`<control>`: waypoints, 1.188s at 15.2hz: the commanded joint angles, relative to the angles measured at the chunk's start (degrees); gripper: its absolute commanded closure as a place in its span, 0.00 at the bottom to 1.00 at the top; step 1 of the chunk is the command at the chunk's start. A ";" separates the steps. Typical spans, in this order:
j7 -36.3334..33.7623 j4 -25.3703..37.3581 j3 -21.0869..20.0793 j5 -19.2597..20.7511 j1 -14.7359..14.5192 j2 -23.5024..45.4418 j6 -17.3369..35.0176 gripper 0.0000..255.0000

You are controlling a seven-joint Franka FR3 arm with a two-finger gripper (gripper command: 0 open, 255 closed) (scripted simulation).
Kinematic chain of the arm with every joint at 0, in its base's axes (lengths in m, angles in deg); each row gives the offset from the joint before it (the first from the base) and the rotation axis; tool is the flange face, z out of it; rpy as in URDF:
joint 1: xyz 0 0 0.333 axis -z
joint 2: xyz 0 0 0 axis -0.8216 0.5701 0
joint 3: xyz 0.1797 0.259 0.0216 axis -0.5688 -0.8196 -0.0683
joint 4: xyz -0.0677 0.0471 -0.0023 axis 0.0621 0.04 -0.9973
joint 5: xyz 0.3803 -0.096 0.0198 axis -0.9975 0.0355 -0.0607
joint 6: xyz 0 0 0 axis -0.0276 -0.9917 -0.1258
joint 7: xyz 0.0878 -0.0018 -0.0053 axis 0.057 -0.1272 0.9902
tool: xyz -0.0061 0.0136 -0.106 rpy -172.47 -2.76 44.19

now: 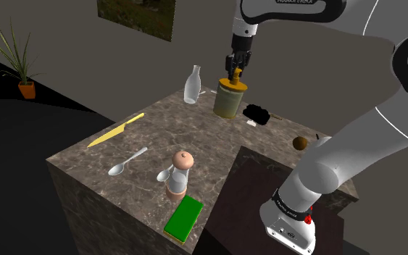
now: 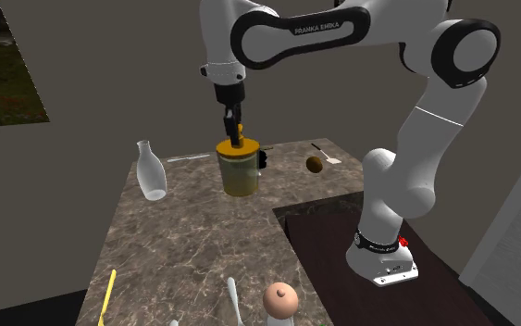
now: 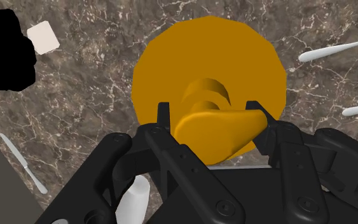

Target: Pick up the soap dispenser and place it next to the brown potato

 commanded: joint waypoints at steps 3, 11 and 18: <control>0.39 3.66 -0.20 -0.13 -0.08 0.36 -3.27 1.00; 1.38 11.35 -0.41 -0.27 -0.11 1.85 -9.39 1.00; 2.24 18.22 -0.54 -0.31 -0.12 3.65 -14.39 1.00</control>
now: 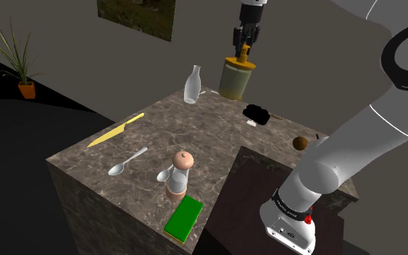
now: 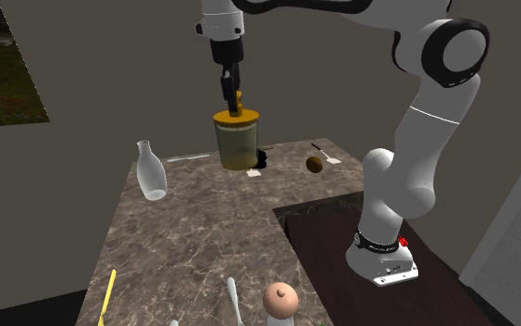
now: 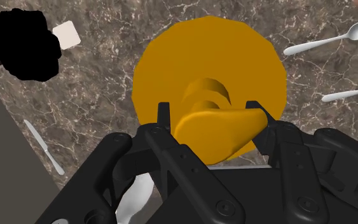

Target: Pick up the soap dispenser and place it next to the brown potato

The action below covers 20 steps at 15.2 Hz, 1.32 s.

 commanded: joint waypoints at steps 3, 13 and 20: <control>3.71 -2.94 2.50 1.00 1.46 -2.21 1.46 1.00; 16.27 -10.26 11.83 4.70 6.33 -5.90 8.01 1.00; 25.52 -11.43 19.14 6.45 9.52 -4.67 12.81 1.00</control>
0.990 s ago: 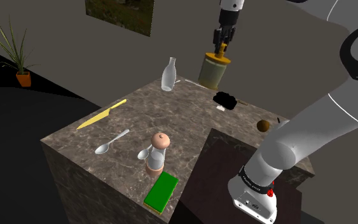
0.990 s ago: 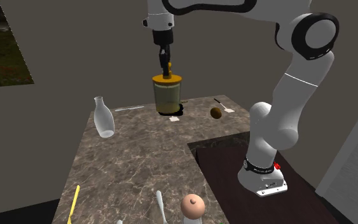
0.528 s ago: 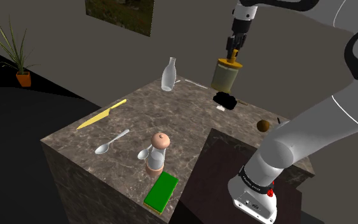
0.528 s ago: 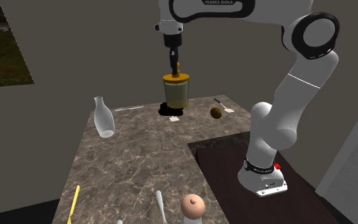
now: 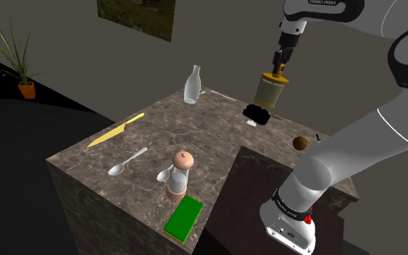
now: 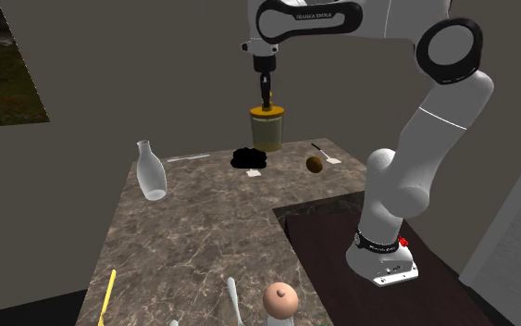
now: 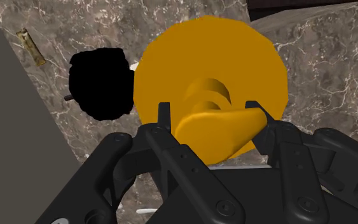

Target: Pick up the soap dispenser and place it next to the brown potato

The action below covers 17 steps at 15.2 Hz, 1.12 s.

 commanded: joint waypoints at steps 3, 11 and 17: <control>5.46 0.45 4.33 0.35 1.62 1.83 2.79 1.00; 17.80 4.63 13.88 -2.35 4.69 9.52 8.48 1.00; 28.99 10.77 20.75 -9.25 8.16 19.38 11.99 1.00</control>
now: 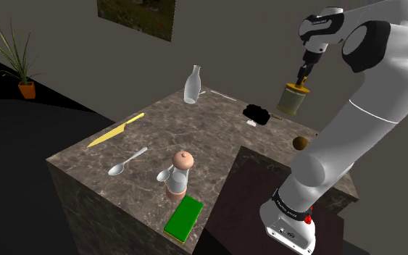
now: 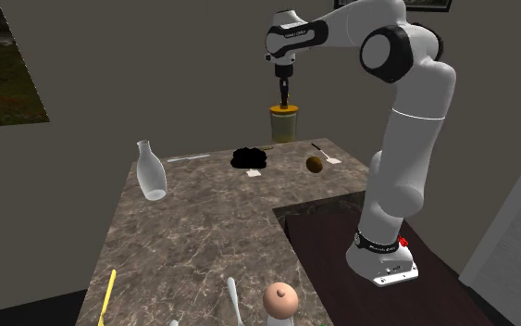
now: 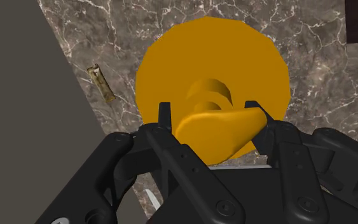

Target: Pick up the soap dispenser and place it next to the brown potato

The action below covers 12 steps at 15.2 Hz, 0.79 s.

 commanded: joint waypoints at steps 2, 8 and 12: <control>6.17 4.24 2.87 -4.98 2.56 6.12 1.08 1.00; 17.76 15.15 4.53 -16.54 12.26 19.79 0.80 1.00; 23.96 26.71 2.90 -24.16 22.15 30.23 -1.91 1.00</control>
